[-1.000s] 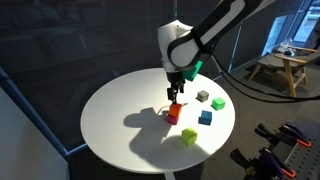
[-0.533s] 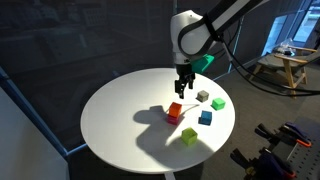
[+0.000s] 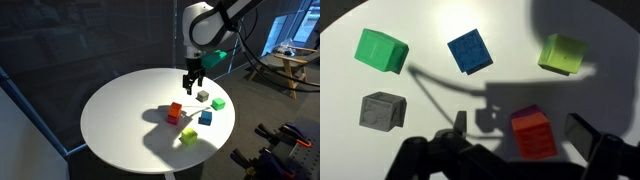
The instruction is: Pick up the orange block and put it on the pink block
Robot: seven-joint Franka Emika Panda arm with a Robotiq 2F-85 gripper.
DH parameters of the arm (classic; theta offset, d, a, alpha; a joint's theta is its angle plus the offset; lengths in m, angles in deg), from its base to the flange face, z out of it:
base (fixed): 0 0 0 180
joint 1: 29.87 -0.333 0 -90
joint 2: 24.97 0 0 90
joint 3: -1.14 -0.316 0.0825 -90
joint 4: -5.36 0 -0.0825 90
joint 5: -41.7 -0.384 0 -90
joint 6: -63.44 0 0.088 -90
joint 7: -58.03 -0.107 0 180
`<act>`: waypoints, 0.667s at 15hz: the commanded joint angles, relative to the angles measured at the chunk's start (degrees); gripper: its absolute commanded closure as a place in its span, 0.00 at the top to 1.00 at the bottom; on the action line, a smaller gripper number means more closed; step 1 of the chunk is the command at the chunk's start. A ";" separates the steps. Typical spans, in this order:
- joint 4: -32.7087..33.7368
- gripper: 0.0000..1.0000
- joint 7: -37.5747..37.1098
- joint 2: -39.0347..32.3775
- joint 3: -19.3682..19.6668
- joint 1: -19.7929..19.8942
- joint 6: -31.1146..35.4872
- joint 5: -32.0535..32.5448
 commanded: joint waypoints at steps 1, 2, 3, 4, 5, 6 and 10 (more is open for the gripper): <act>-4.51 1.00 -1.00 5.89 -0.14 1.01 -0.18 -1.42; -5.35 1.00 -1.03 7.09 -0.09 1.21 0.15 -1.58; -5.98 1.00 -0.87 8.18 -0.09 1.42 0.27 -1.77; -6.68 1.00 -0.94 9.40 -0.03 1.62 0.38 -1.76; -7.10 1.00 -0.90 10.38 -0.02 1.80 0.20 -1.83; -7.78 1.00 -0.80 11.55 0.02 2.00 0.14 -1.96; -10.68 1.00 -1.22 16.14 0.20 2.64 0.50 -1.79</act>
